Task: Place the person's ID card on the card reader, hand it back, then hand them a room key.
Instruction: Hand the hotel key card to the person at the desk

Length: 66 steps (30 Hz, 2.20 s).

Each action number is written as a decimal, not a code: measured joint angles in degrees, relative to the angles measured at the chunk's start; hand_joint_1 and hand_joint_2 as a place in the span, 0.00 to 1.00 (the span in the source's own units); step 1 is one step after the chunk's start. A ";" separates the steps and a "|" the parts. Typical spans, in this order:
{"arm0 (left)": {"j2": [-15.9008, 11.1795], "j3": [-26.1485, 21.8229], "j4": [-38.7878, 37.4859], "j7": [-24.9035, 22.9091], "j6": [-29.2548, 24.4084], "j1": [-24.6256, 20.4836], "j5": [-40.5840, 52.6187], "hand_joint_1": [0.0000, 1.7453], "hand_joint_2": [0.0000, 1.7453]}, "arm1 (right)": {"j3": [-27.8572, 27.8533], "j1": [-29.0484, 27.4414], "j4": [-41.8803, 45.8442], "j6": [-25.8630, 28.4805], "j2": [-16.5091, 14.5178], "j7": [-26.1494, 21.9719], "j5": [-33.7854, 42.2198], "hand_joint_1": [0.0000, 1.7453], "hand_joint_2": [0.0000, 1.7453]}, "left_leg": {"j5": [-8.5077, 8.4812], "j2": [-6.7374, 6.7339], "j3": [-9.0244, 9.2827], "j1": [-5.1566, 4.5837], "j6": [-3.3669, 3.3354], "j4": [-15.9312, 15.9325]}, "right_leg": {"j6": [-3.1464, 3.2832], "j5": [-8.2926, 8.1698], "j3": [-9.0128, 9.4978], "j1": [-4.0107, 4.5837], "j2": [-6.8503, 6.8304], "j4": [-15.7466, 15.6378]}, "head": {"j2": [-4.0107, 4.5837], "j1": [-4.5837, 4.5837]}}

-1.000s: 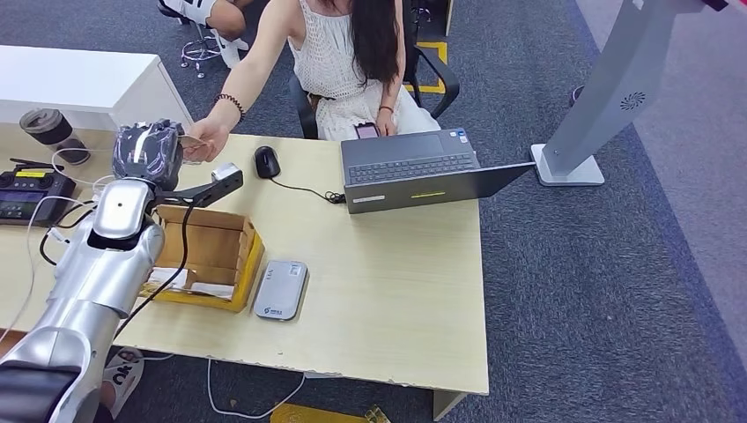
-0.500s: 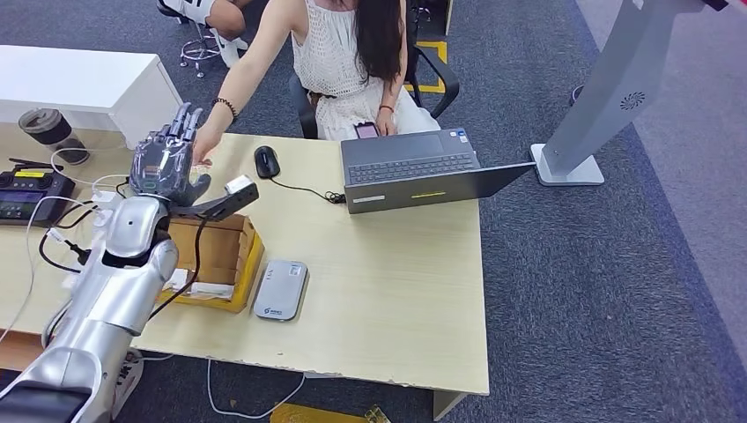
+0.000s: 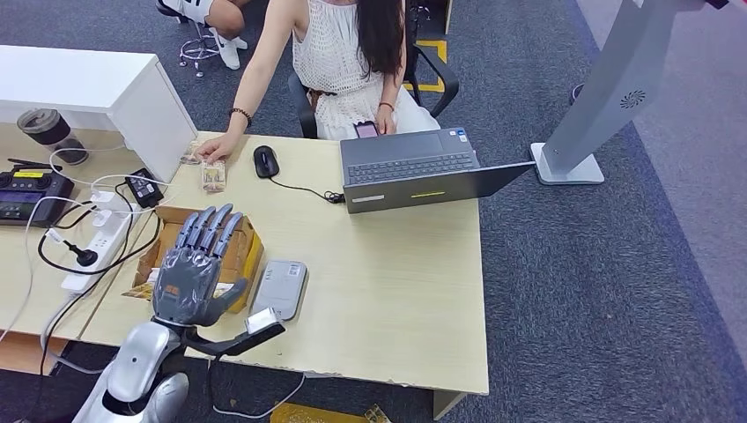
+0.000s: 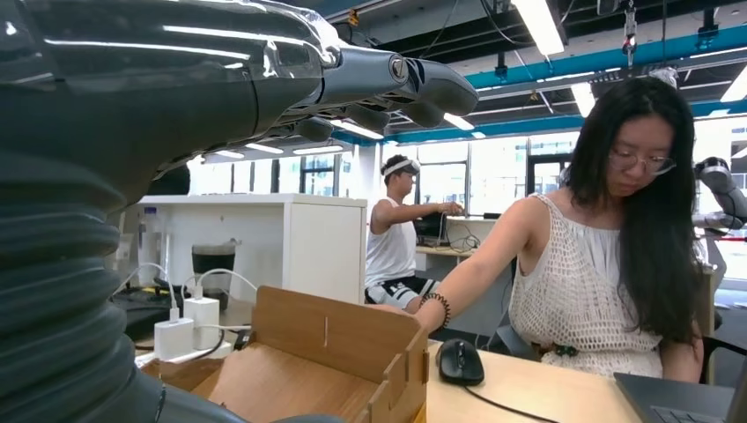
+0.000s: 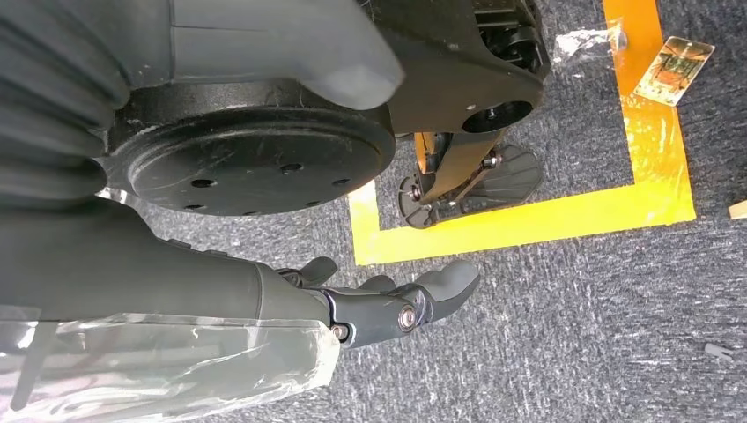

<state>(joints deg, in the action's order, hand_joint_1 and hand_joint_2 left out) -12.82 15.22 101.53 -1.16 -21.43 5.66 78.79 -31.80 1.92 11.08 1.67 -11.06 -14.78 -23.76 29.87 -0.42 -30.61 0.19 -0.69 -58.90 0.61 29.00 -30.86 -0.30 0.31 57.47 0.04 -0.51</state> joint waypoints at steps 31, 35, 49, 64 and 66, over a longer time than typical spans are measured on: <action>0.29 -5.77 -3.01 -4.98 10.79 3.93 2.38 0.00 1.00 | -2.13 0.02 0.01 0.52 -0.07 -0.17 -0.24 0.00 0.00 | -0.01 0.05 -0.01 0.00 0.00 0.00 | 0.00 -0.01 0.02 0.00 -0.03 0.00 | 0.00 0.01; 0.32 -5.79 -3.28 -5.00 10.93 3.92 2.39 0.00 1.00 | -2.15 0.02 0.01 0.47 -0.07 -0.17 -0.26 0.00 0.00 | -0.01 0.05 0.00 0.00 0.00 0.00 | 0.00 -0.01 0.01 0.00 -0.03 0.00 | 0.00 0.01; 1.42 -6.67 -6.19 -6.01 11.66 1.87 3.31 0.00 1.00 | -2.21 0.06 0.01 0.26 -0.17 -0.08 -1.26 0.00 0.00 | -0.01 0.05 0.00 0.00 0.00 0.00 | 0.00 -0.01 0.02 0.00 -0.03 0.00 | 0.00 0.00; 2.27 -8.47 -9.72 -7.06 12.00 1.19 4.19 1.00 1.00 | -2.63 0.06 0.01 0.34 -0.33 -0.06 -2.27 0.00 0.00 | -0.01 0.05 0.00 0.00 0.00 0.00 | 0.00 -0.01 0.02 0.00 -0.04 0.01 | 0.00 0.01; 2.30 -8.56 -9.84 -7.02 11.98 1.20 4.15 1.00 1.00 | -2.63 0.06 0.01 0.33 -0.33 -0.06 -2.33 0.00 0.00 | -0.01 0.05 -0.01 0.00 0.00 0.00 | 0.00 -0.01 0.02 0.00 -0.04 0.01 | 0.00 0.01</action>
<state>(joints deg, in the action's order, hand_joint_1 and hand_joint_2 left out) -10.52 6.66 91.70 -8.17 -9.44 6.86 82.94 -34.42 1.97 11.09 2.00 -11.39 -14.84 -26.09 29.86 -0.36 -30.62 0.19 -0.68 -58.90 0.62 28.99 -30.84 -0.30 0.27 57.47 0.04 -0.50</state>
